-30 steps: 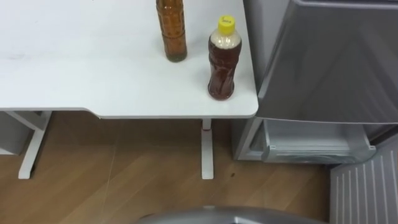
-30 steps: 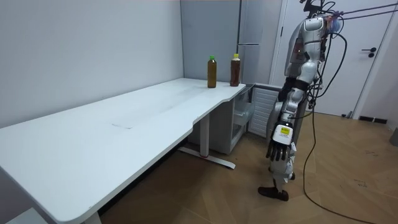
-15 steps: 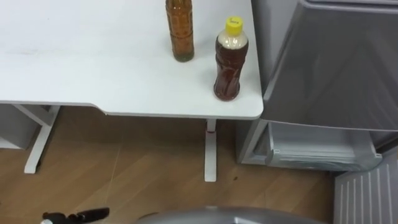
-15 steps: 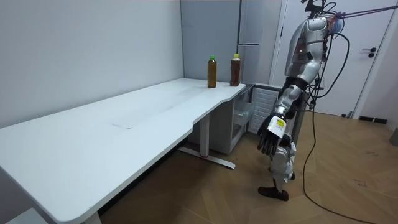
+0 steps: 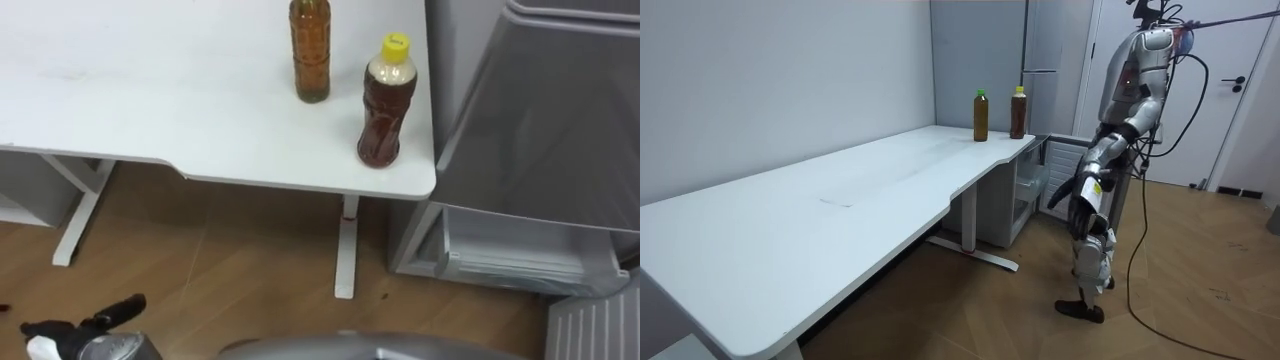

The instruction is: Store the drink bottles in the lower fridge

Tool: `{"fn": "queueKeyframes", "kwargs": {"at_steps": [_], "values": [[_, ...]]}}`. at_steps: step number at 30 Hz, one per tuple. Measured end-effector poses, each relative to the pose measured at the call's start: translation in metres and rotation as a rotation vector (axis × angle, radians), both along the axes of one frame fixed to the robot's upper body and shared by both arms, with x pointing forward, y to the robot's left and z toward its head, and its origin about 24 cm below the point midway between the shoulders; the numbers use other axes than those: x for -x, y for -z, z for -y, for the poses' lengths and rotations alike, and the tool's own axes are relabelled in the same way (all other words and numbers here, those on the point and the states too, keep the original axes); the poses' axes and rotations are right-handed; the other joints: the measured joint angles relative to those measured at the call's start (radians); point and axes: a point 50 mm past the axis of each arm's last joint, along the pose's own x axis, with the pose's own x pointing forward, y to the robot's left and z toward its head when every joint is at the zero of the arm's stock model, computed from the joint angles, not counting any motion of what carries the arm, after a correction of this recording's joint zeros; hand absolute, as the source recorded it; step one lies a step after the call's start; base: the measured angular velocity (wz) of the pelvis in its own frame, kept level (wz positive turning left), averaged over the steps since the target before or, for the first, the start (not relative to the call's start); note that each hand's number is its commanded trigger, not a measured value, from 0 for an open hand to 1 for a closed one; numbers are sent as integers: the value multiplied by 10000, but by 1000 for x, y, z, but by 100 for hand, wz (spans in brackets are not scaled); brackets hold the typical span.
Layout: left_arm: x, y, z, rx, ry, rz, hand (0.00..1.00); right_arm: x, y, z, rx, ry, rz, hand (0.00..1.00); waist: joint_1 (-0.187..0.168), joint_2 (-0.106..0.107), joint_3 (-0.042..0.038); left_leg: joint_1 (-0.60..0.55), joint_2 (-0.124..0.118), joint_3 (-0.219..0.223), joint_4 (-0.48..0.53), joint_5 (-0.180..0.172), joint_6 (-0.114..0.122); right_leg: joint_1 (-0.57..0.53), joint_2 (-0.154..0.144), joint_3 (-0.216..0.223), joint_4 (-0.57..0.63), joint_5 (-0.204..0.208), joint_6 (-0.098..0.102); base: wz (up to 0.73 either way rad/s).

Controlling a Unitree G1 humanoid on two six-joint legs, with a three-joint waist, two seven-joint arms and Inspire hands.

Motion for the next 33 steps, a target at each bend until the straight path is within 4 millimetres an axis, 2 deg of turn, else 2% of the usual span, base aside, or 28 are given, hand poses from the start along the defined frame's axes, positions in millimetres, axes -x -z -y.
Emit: {"fn": "queueKeyframes", "kwargs": {"at_steps": [4,11,14,16,18,19,24,29,31,33], "values": [[-13,-14,-4,-549,-345,988,0,-1,0,-1,-121,-212,47,0,20,-28,4,-150,-8,-77,145,0,-2,-23,0,-162,-24,-1,-6,10],[-42,-49,-8,-1477,-248,3209,0,-8,0,-2,-293,-667,427,0,14,-125,14,-145,-14,-108,151,1,-2,-25,2,-121,-38,-4,-5,0],[-51,-57,-8,-1935,108,3592,0,-9,0,-3,-475,-710,577,0,3,-115,22,-140,-11,-102,158,-2,-5,-12,8,-119,-41,-3,-5,0],[-59,-70,-6,-2413,331,4018,0,-9,0,-4,-513,-694,628,0,-28,-127,33,-198,-8,-136,197,-10,-16,-46,21,-129,-47,-4,-6,6],[-71,-94,-6,-3177,587,5055,0,-10,0,-3,-487,-658,652,0,-20,-159,65,-280,-13,-220,257,-13,-21,-77,36,-140,-57,-9,-15,7],[-74,-100,-6,-3298,642,5314,0,-10,0,-3,-479,-677,649,0,-26,-157,70,-282,-14,-224,256,-13,-21,-75,37,-143,-59,-10,-16,3],[-88,-138,-5,-4314,1793,6771,0,-8,0,-3,-674,-731,541,0,-143,-134,71,-476,-23,-247,422,-66,-26,-75,64,-192,-181,-7,-20,5],[-97,-156,5,-4367,2830,7698,0,-11,0,-3,-750,-753,632,0,-285,-76,68,-593,-15,-256,523,-140,-25,-136,78,-206,-191,-7,-20,1],[-102,-165,10,-4329,3298,8180,0,-14,0,-4,-863,-775,687,0,-291,-67,108,-647,-14,-261,537,-139,-24,-187,81,-198,-182,-1,-28,0],[-108,-171,16,-4209,3898,8570,0,-15,1,-4,-973,-839,747,0,-292,-68,111,-635,-16,-262,513,-139,-24,-190,79,-191,-173,0,-27,0]]}}
